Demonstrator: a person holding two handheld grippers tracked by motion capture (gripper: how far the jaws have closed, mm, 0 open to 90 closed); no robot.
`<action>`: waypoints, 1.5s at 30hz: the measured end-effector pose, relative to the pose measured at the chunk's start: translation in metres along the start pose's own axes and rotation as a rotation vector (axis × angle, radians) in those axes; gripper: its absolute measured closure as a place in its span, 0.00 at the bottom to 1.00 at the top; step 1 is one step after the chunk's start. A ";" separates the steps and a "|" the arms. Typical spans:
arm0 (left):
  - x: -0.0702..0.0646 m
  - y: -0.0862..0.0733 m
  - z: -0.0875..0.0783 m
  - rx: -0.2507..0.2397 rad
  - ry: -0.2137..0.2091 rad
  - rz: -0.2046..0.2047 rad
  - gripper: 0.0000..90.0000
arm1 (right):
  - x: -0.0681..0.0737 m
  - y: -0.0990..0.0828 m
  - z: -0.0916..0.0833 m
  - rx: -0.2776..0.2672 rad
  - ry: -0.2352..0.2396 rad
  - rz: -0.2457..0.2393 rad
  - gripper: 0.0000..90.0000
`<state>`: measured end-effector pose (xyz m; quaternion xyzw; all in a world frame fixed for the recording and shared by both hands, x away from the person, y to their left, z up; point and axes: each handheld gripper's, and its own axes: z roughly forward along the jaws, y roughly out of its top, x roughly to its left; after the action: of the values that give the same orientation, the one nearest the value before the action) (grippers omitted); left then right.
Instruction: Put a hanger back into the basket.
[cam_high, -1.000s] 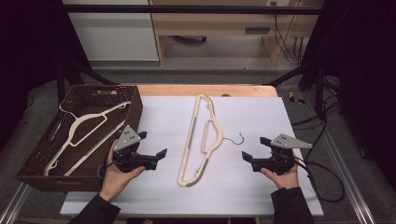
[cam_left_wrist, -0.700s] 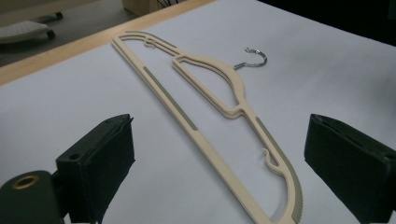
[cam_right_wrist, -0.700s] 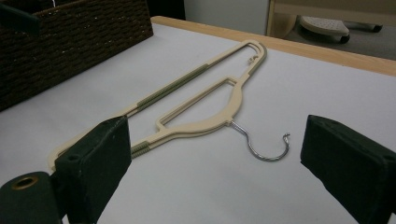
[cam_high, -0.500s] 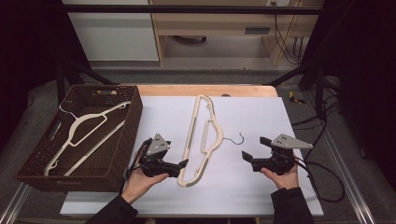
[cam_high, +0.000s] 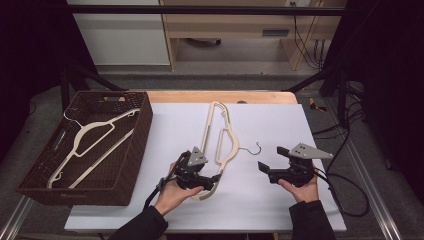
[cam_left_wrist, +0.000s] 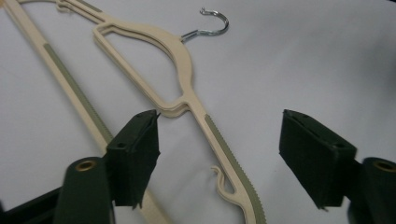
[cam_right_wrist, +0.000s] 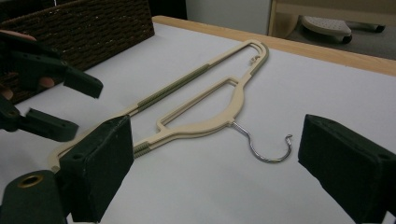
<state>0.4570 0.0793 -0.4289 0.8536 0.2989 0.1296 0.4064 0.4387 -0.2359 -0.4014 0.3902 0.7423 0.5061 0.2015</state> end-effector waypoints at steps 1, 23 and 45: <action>0.000 0.000 0.005 0.011 -0.004 -0.008 0.35 | 0.000 0.000 0.000 0.001 -0.002 -0.002 0.12; -0.001 -0.009 0.055 0.157 -0.015 -0.084 0.70 | -0.001 -0.002 0.014 0.041 0.002 -0.010 0.13; -0.002 -0.003 0.045 0.202 0.091 -0.136 0.87 | 0.000 -0.005 0.022 0.075 0.000 -0.013 0.14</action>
<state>0.4753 0.0516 -0.4594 0.8612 0.3859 0.1095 0.3123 0.4522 -0.2236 -0.4152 0.3925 0.7632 0.4768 0.1900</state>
